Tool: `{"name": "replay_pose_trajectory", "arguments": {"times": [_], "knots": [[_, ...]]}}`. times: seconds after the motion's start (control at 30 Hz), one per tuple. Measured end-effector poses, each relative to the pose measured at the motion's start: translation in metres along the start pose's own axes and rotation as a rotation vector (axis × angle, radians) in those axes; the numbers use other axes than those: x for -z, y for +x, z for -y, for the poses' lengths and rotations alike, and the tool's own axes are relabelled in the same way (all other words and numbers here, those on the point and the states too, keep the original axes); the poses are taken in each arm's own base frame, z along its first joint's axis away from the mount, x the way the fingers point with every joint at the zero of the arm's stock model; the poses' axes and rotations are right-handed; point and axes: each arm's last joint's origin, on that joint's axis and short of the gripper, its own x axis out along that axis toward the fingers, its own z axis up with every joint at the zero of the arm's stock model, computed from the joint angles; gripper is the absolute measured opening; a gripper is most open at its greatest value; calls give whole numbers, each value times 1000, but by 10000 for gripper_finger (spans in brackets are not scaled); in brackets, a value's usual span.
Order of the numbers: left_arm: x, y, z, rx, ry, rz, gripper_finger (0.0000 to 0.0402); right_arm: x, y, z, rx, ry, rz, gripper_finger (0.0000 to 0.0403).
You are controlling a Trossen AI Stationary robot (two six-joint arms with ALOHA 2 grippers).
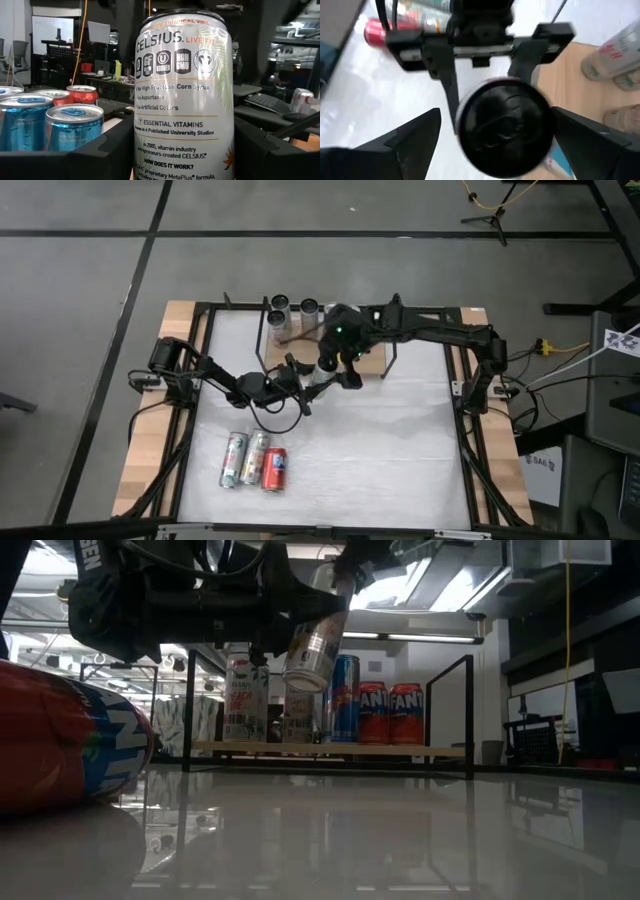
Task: Place canned beverage on shelf
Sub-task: Put the top white yellow soda can on the shelf aligned with the other white yellow soda can
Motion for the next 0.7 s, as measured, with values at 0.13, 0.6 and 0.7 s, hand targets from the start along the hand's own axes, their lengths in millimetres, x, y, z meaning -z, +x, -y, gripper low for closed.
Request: {"name": "replay_pose_trajectory", "arguments": {"times": [0.13, 0.6, 0.7], "knots": [[0, 0, 0, 8, 2, -5, 234, -2, 9, -7, 25, -44, -31, 367], [2, 0, 1, 44, 7, -19, 234, 1, 16, -9, 32, -57, -77, 338], [2, 0, 1, 48, 8, -20, 234, 1, 16, -9, 31, -57, -77, 307]]}}
